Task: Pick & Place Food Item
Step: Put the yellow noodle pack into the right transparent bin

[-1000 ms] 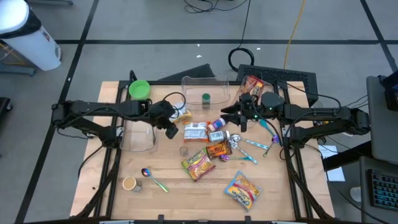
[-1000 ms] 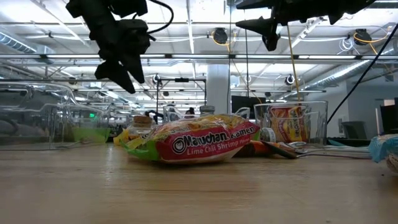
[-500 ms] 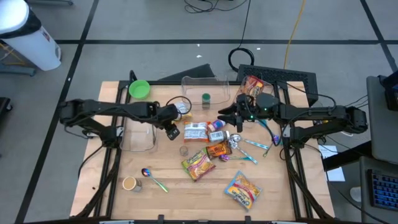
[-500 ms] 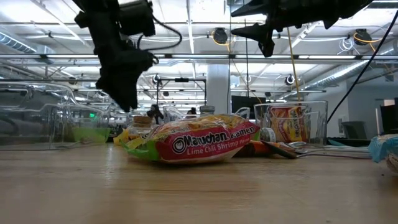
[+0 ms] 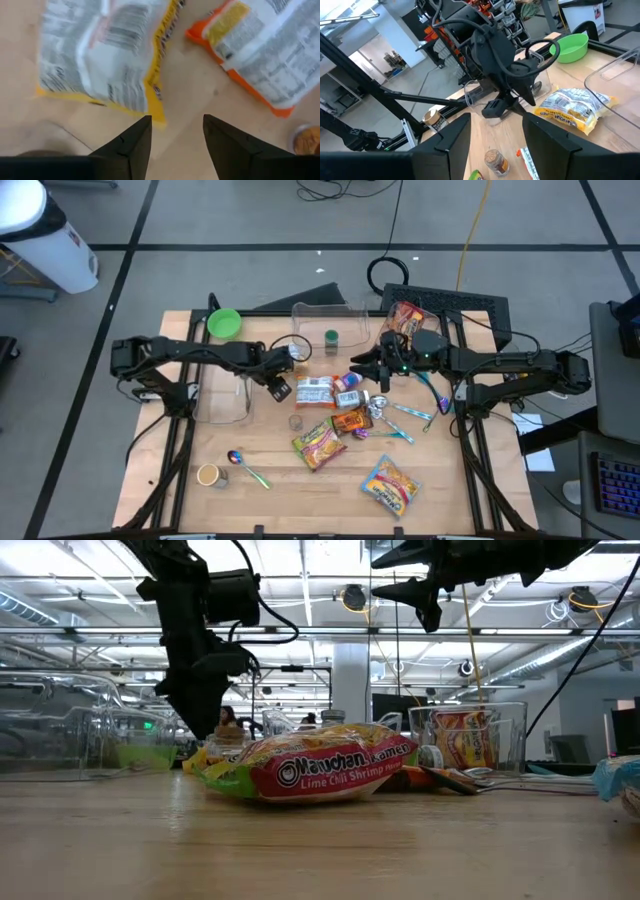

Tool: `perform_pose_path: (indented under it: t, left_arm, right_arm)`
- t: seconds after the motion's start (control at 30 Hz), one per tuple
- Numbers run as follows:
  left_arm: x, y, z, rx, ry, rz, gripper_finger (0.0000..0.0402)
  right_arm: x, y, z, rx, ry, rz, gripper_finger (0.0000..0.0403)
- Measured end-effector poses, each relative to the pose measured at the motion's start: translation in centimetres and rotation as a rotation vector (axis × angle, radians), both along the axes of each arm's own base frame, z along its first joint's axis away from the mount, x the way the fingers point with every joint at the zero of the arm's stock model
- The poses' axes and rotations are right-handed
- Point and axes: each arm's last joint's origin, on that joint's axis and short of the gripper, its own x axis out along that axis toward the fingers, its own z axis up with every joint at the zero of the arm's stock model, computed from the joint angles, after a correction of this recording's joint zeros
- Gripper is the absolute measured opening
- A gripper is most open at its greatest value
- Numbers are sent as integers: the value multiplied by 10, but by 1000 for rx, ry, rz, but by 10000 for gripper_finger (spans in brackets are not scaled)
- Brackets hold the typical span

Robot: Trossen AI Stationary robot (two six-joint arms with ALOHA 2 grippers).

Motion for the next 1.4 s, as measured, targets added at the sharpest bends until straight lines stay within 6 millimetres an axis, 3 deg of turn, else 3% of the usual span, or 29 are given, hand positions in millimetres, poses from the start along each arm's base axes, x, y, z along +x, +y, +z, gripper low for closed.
perform_pose_path:
  t: [0.27,0.57,1.03,1.17,1.4]
  left_arm:
    - [-1,7,8,54,38,-26,177]
    - [6,8,-15,25,124,-46,177]
    - [12,11,-33,10,168,3,172]
    - [10,11,-37,-2,194,26,134]
    - [11,10,-37,-12,183,86,23]
  right_arm:
    - [0,-3,0,-12,2,-71,171]
    - [-1,-4,0,-11,2,-82,171]
    - [0,-4,0,-15,3,-84,171]
    - [0,-4,0,-15,3,-84,171]
    - [0,-4,0,-15,3,-84,171]
